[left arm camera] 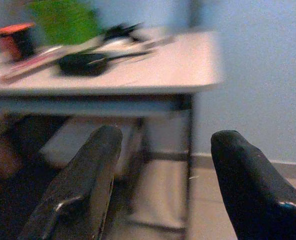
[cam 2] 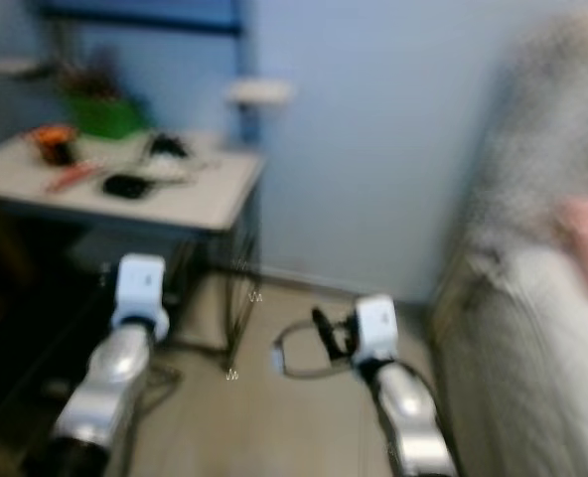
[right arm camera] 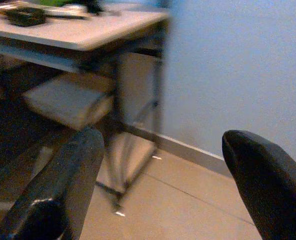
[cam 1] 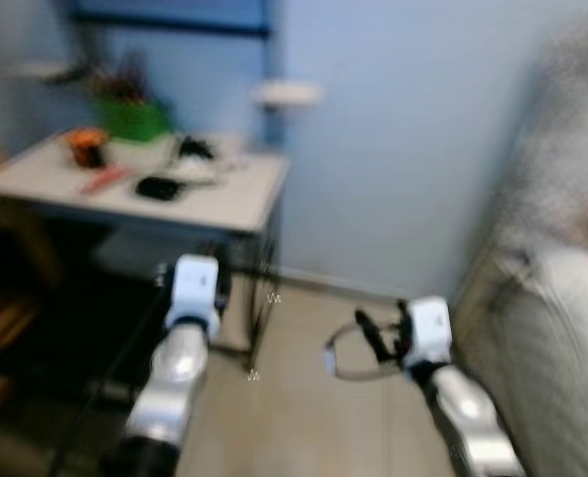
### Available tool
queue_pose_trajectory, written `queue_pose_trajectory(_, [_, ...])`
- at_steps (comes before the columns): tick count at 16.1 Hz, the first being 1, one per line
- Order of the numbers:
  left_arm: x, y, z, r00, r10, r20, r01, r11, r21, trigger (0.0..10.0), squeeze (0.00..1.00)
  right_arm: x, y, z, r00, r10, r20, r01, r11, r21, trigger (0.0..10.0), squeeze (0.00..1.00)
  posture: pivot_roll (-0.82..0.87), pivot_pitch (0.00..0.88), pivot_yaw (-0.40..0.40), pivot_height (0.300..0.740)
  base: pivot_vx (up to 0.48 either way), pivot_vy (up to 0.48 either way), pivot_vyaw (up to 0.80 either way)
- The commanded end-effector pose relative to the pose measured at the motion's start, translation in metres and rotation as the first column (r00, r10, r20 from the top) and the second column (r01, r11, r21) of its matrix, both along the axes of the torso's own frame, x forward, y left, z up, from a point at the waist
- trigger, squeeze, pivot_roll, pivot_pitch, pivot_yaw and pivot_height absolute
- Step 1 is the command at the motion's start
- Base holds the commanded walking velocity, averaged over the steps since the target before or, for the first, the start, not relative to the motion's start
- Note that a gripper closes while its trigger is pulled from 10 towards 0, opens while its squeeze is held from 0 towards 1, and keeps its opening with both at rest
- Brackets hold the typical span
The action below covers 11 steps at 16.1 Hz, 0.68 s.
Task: Clean up the room
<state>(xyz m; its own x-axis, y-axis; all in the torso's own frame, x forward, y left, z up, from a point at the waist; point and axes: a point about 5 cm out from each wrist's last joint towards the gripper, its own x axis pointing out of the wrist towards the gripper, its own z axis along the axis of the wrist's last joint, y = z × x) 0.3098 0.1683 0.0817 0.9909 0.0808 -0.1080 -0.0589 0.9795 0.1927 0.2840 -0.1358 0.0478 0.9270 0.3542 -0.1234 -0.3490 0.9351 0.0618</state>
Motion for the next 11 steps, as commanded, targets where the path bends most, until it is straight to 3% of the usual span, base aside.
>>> queue_pose_trajectory(1, [0.001, -0.004, 0.004, 1.000, -0.017, 0.024, 0.017, 1.000, -0.002, 10.0, 0.00, 0.001, -0.003, 0.002, 1.000, 0.000, 0.014, 0.000, 1.000, -0.009, 10.0, 0.00, 0.15, 0.000, 0.004, 0.740, 0.461, 0.000, 0.58])
queue_pose_trajectory(4, [0.001, -0.006, 0.007, 0.997, -0.039, 0.060, 0.037, 0.999, 0.031, 10.0, 0.00, 0.003, -0.005, 0.003, 0.999, -0.035, 0.010, 0.035, 0.999, 0.016, 10.0, 0.00, 0.16, 0.000, -0.001, 0.740, 0.466, 0.000, 0.40])
queue_pose_trajectory(5, [-0.006, -0.009, 0.007, 0.992, -0.084, 0.089, 0.081, 0.996, 0.030, 10.0, 0.00, -0.006, -0.015, 0.004, 0.998, -0.056, 0.033, 0.055, 0.998, 0.035, 10.0, 0.00, 0.16, 0.000, -0.008, 0.740, 0.000, 0.000, 0.00])
queue_pose_trajectory(6, [-0.029, -0.023, 0.002, 0.967, -0.219, 0.129, 0.222, 0.975, -0.003, 10.0, 0.00, -0.028, -0.030, -0.002, 0.997, -0.067, 0.030, 0.067, 0.998, 0.000, 10.0, 0.00, 0.16, 0.000, -0.012, 0.740, 0.000, 0.000, 0.00])
queue_pose_trajectory(7, [-0.054, -0.027, -0.005, 0.955, -0.254, 0.156, 0.262, 0.965, -0.032, 10.0, 0.00, -0.053, -0.048, -0.008, 0.995, -0.101, 0.015, 0.101, 0.994, -0.027, 10.0, 0.00, 0.14, 0.000, -0.022, 0.740, 0.000, 0.000, 0.00])
queue_pose_trajectory(9, [-0.055, -0.034, 0.006, 0.952, -0.210, 0.222, 0.233, 0.969, -0.085, 10.0, 0.00, -0.075, -0.059, -0.011, 0.994, -0.111, -0.006, 0.111, 0.993, -0.051, 10.0, 0.00, 0.14, 0.000, -0.036, 0.740, 0.000, 0.000, 0.00])
queue_pose_trajectory(11, [-0.051, -0.037, 0.010, 0.948, -0.216, 0.234, 0.243, 0.966, -0.093, 10.0, 0.00, -0.077, -0.060, -0.012, 0.992, -0.122, -0.020, 0.121, 0.991, -0.058, 10.0, 0.00, 0.13, 0.000, -0.036, 0.740, 0.000, 0.000, 0.00])
